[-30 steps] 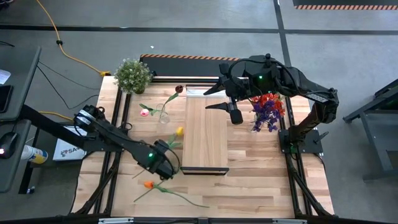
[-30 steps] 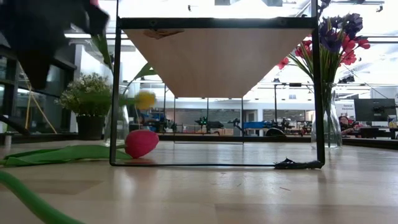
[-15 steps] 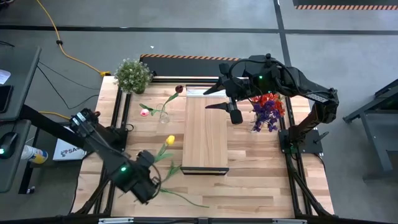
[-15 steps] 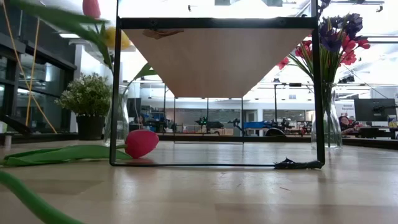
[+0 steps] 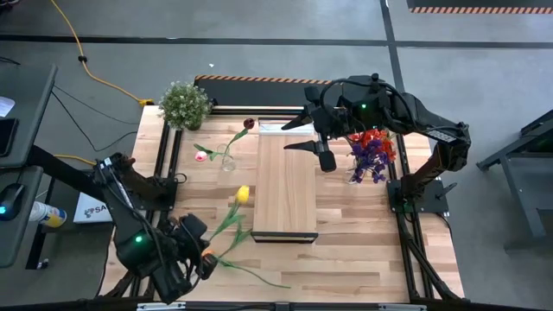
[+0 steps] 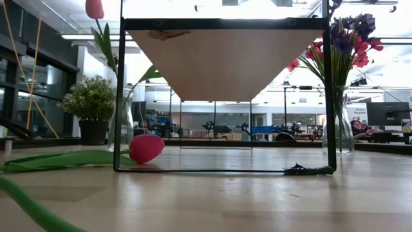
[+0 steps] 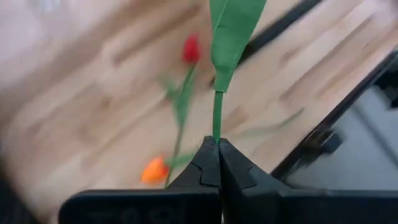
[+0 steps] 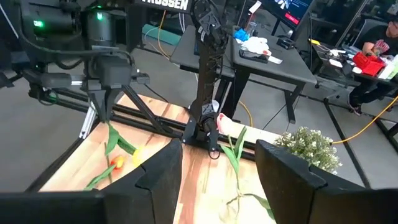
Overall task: Pick and place flowers into a vace then onto a shelf
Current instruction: Put the yellow tulip into the left transparent vase
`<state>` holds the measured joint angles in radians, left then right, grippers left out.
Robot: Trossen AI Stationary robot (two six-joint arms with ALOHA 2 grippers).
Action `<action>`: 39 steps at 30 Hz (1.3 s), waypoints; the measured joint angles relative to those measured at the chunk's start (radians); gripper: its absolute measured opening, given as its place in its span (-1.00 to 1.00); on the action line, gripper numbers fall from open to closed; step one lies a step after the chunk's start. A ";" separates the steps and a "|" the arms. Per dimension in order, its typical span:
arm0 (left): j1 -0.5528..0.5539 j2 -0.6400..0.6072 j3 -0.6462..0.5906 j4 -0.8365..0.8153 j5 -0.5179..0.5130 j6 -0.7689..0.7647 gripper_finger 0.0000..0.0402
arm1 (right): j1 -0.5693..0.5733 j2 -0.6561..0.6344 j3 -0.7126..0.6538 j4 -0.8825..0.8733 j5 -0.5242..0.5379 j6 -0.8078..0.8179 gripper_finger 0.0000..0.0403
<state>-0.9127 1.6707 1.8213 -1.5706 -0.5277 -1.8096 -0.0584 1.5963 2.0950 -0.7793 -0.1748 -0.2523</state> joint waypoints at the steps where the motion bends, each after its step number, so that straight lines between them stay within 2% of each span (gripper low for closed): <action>1: 0.000 0.000 0.012 -0.001 -0.050 0.023 -0.89 | 0.000 0.000 0.000 0.001 0.000 0.007 -0.04; 8: 0.002 -0.001 0.096 0.000 -0.420 0.240 -0.89 | 0.000 0.000 0.000 0.058 -0.030 0.044 -0.04; 14: 0.002 -0.050 0.129 0.000 -0.664 0.415 -0.89 | 0.000 0.000 0.000 0.110 -0.097 0.070 -0.04; 26: 0.003 -0.232 0.129 -0.001 -1.025 0.739 -0.89 | 0.000 0.000 0.000 0.112 -0.070 0.051 -0.04; 32: 0.007 -0.356 0.129 -0.001 -1.046 0.852 -0.89 | 0.000 0.000 0.000 0.111 0.008 0.026 -0.04; 39: 0.134 -0.448 0.127 -0.001 -1.045 0.980 -0.89 | 0.000 0.000 0.000 0.110 0.130 -0.018 -0.04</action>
<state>-0.7786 1.2227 1.9487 -1.5714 -1.5727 -0.8299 -0.0582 1.5963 2.0950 -0.6693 -0.0445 -0.2708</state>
